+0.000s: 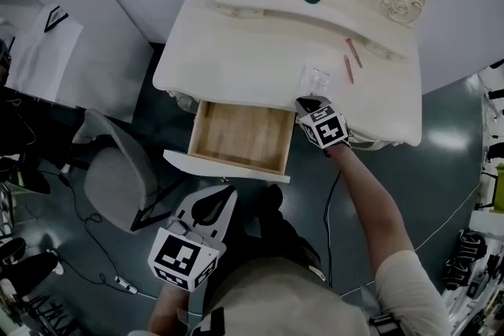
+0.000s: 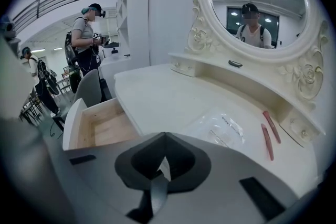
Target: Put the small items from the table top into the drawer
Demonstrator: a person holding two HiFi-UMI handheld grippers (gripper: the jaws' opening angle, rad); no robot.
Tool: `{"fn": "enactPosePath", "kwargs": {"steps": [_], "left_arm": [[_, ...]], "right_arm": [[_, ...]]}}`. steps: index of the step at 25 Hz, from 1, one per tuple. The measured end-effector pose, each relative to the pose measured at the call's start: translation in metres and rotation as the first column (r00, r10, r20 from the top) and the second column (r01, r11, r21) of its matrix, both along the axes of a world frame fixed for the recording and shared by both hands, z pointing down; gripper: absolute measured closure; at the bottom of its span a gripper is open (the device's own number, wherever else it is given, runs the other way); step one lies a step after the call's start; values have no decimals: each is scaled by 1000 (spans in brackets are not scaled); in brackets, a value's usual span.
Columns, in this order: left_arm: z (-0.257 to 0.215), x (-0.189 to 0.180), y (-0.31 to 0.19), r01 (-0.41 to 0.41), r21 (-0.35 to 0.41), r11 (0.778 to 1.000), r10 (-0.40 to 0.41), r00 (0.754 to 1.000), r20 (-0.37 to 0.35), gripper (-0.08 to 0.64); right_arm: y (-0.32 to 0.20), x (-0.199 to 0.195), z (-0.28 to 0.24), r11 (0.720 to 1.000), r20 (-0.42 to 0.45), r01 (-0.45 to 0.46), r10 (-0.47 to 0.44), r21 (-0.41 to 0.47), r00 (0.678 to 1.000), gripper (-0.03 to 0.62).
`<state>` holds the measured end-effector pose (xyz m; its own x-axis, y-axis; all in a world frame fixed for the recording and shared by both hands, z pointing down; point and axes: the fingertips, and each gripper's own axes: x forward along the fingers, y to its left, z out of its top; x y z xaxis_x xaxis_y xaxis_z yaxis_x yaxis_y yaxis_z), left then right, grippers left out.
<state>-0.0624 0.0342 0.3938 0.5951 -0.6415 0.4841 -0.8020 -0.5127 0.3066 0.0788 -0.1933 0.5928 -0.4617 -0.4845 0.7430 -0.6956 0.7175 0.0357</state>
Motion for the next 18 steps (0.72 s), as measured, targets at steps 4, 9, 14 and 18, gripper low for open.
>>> {"fn": "enactPosePath", "kwargs": {"steps": [4, 9, 14, 18], "left_arm": [[-3, 2, 0, -8, 12, 1000, 9, 1000, -4, 503], [-7, -1, 1, -14, 29, 999, 14, 1000, -7, 503], [-10, -4, 6, -24, 40, 999, 23, 999, 31, 503], [-13, -9, 8, -26, 54, 998, 24, 999, 37, 503]], "right_arm": [[-4, 0, -15, 1000, 22, -11, 10, 25, 1000, 566], [-6, 0, -31, 999, 25, -11, 10, 49, 1000, 566], [-3, -1, -39, 999, 14, -11, 10, 52, 1000, 566], [-2, 0, -47, 998, 8, -15, 15, 67, 1000, 566]]}}
